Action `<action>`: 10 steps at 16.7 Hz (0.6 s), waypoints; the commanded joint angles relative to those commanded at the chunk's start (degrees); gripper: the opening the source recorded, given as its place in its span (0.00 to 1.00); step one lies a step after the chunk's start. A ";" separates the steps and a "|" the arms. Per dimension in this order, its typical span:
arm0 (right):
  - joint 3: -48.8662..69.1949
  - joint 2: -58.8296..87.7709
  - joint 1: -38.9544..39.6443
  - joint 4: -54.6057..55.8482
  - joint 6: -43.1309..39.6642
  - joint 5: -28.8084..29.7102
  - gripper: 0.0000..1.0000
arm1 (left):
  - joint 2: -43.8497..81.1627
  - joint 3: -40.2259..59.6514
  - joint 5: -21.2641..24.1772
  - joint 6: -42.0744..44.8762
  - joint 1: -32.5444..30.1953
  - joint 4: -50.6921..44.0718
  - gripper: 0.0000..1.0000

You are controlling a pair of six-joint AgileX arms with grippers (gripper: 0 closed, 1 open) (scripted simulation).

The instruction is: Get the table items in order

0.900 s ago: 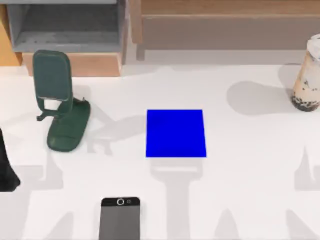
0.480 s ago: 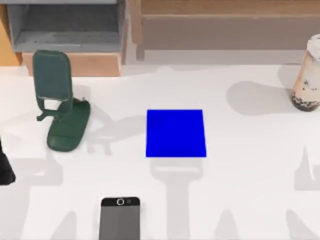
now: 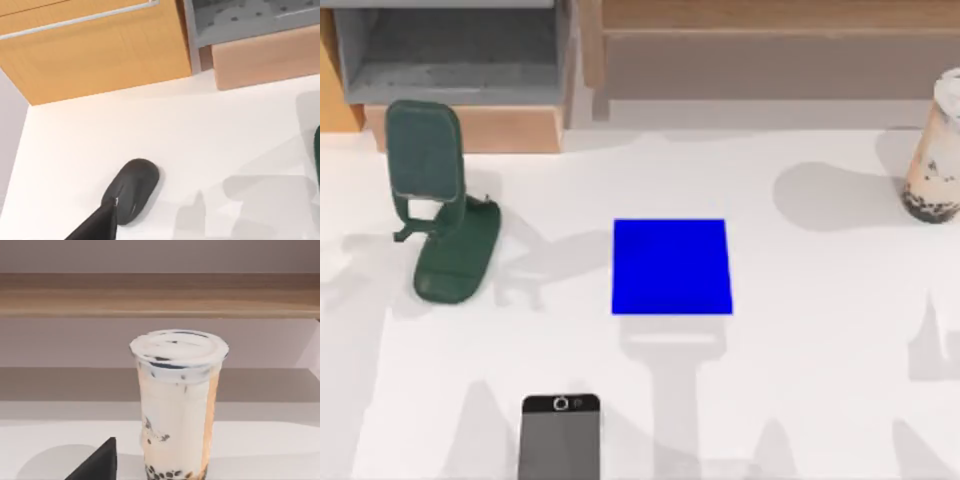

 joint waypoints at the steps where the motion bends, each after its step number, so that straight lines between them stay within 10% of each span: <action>1: 0.00 0.00 0.00 0.00 0.00 0.00 1.00 | 5.36 4.85 0.01 2.01 0.67 -3.12 1.00; 10: 0.00 0.00 0.00 0.00 0.00 0.00 1.00 | 55.16 50.08 0.06 20.60 6.98 -32.05 1.00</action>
